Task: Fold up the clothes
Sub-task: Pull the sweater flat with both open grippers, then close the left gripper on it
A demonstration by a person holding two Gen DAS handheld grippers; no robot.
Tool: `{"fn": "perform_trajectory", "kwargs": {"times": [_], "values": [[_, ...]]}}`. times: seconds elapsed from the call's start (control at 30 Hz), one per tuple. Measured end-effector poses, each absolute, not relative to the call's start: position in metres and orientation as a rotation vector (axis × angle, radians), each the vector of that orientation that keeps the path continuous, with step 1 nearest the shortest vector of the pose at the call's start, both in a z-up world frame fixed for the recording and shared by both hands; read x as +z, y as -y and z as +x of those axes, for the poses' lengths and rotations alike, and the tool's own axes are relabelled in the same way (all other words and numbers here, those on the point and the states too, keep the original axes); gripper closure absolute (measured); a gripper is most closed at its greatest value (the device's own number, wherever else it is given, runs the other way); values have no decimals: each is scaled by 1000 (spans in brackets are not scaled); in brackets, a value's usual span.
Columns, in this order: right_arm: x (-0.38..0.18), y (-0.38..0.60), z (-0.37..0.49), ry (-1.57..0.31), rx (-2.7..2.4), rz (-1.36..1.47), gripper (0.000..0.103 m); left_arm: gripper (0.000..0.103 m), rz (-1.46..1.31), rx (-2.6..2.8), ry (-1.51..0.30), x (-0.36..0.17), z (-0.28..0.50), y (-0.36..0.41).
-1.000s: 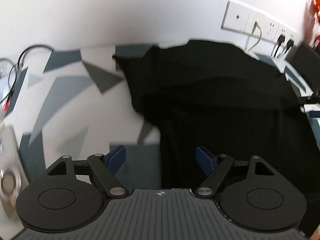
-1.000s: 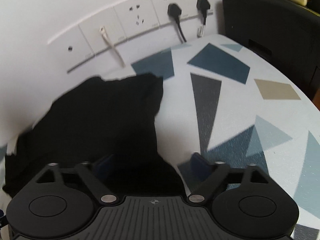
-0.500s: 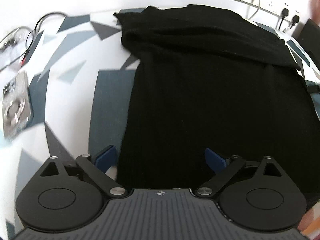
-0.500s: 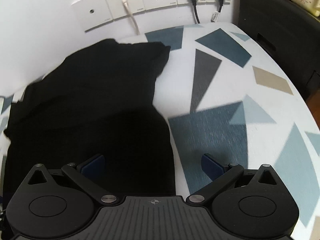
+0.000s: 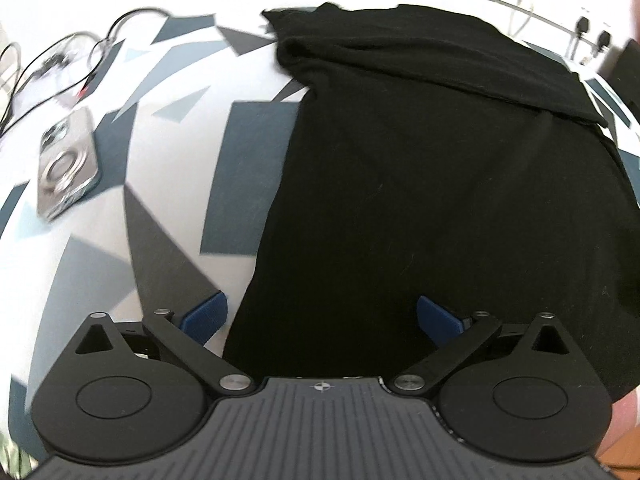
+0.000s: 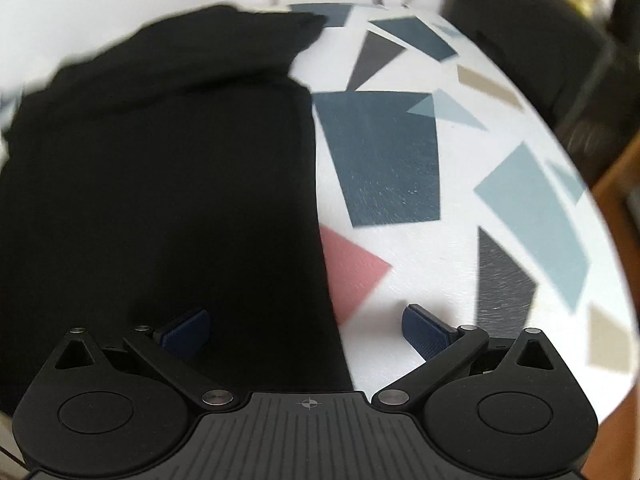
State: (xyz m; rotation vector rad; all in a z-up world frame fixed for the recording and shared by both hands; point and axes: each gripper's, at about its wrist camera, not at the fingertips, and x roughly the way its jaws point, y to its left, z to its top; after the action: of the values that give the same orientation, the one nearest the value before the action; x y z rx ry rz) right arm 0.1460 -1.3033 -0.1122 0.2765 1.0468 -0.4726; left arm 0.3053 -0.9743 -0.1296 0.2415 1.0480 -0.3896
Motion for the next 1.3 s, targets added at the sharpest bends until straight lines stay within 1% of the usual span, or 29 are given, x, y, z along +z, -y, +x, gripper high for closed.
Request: {"fn": "perform_trajectory", "kwargs": {"times": [0.17, 0.5, 0.7, 0.73, 0.77, 0.8, 0.83, 0.87, 0.9, 0.93, 0.97, 1.0, 1.07, 1.2, 1.3], "values": [[-113, 1293, 134, -997, -493, 265, 1, 0, 225, -368, -1038, -130, 295, 972], [-114, 1289, 128, -986, -499, 268, 1, 0, 245, -406, -1026, -131, 288, 968], [-112, 1284, 118, -1062, -414, 258, 1, 0, 298, -525, -1004, -130, 283, 958], [-112, 1280, 112, -1057, -385, 244, 2, 0, 302, -535, -1002, -130, 282, 957], [-112, 1275, 106, -1038, -366, 232, 9, 0, 301, -534, -1003, -130, 282, 958], [-111, 1272, 100, -1012, -353, 225, 16, 4, 298, -532, -1001, -129, 282, 958], [-111, 1268, 95, -986, -339, 219, 24, 8, 290, -523, -988, -128, 280, 958], [-109, 1266, 93, -968, -333, 221, 36, 24, 283, -519, -975, -126, 279, 959], [-108, 1266, 93, -958, -332, 230, 45, 47, 280, -532, -959, -124, 276, 960], [-106, 1265, 93, -948, -330, 240, 71, 61, 279, -546, -947, -121, 274, 962], [-104, 1265, 94, -937, -329, 250, 88, 82, 282, -564, -947, -119, 273, 964], [-103, 1266, 94, -928, -328, 272, 90, 90, 285, -574, -949, -119, 271, 965], [-104, 1270, 94, -911, -328, 303, 92, 90, 291, -591, -951, -118, 268, 966], [-106, 1270, 91, -884, -321, 298, 92, 90, 283, -598, -922, -120, 262, 962], [-108, 1265, 87, -861, -334, 274, 92, 91, 252, -573, -949, -119, 262, 961]]}}
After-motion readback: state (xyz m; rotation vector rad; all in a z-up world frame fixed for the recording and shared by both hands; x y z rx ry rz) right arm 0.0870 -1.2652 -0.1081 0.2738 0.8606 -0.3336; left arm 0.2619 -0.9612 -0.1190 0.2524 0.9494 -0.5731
